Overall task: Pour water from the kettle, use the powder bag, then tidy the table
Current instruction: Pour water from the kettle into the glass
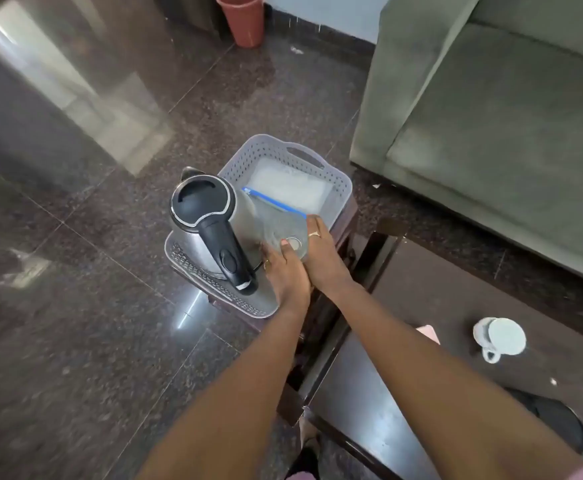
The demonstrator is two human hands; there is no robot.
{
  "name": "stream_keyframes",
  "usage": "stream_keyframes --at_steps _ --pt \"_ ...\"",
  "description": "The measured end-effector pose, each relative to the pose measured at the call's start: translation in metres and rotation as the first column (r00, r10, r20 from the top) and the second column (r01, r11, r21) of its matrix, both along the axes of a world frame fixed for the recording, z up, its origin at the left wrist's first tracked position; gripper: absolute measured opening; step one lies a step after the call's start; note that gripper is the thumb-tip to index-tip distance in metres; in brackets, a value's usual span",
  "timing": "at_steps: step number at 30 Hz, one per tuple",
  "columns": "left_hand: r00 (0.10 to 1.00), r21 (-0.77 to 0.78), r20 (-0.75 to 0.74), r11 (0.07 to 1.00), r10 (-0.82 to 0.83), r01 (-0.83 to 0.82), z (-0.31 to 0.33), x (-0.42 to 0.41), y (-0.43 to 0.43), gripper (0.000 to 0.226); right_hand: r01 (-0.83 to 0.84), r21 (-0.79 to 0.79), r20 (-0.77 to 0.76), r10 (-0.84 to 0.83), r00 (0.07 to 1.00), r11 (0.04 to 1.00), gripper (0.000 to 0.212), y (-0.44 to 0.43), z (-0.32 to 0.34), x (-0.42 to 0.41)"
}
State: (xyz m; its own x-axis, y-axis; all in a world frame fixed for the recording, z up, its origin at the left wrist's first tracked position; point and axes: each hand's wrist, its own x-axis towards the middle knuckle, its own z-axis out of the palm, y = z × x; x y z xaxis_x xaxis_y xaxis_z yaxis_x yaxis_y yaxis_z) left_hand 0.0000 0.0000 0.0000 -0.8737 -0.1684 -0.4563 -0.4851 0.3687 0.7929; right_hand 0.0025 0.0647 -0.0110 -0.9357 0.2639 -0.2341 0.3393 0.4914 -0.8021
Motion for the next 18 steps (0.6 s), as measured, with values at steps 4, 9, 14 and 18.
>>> stream_keyframes --at_steps 4,9,14,18 --pt "1.000 0.089 -0.004 0.996 0.005 -0.005 -0.014 -0.007 -0.003 0.053 0.134 -0.110 0.110 -0.122 0.986 0.985 0.054 -0.008 -0.006 -0.024" --pt "0.995 0.135 -0.043 0.988 0.085 -0.078 -0.026 -0.006 -0.007 0.050 0.073 0.097 0.147 -0.087 0.985 0.993 0.075 -0.012 -0.020 -0.032" --pt "0.985 0.153 -0.127 0.983 0.119 -0.099 -0.019 -0.010 -0.005 0.045 0.236 -0.098 0.006 -0.237 0.972 0.967 0.085 -0.010 -0.013 -0.023" --pt "0.935 0.290 -0.287 0.949 0.209 -0.123 -0.001 0.003 0.002 0.039 0.310 -0.170 -0.129 -0.333 0.934 0.936 0.086 -0.005 0.010 -0.001"
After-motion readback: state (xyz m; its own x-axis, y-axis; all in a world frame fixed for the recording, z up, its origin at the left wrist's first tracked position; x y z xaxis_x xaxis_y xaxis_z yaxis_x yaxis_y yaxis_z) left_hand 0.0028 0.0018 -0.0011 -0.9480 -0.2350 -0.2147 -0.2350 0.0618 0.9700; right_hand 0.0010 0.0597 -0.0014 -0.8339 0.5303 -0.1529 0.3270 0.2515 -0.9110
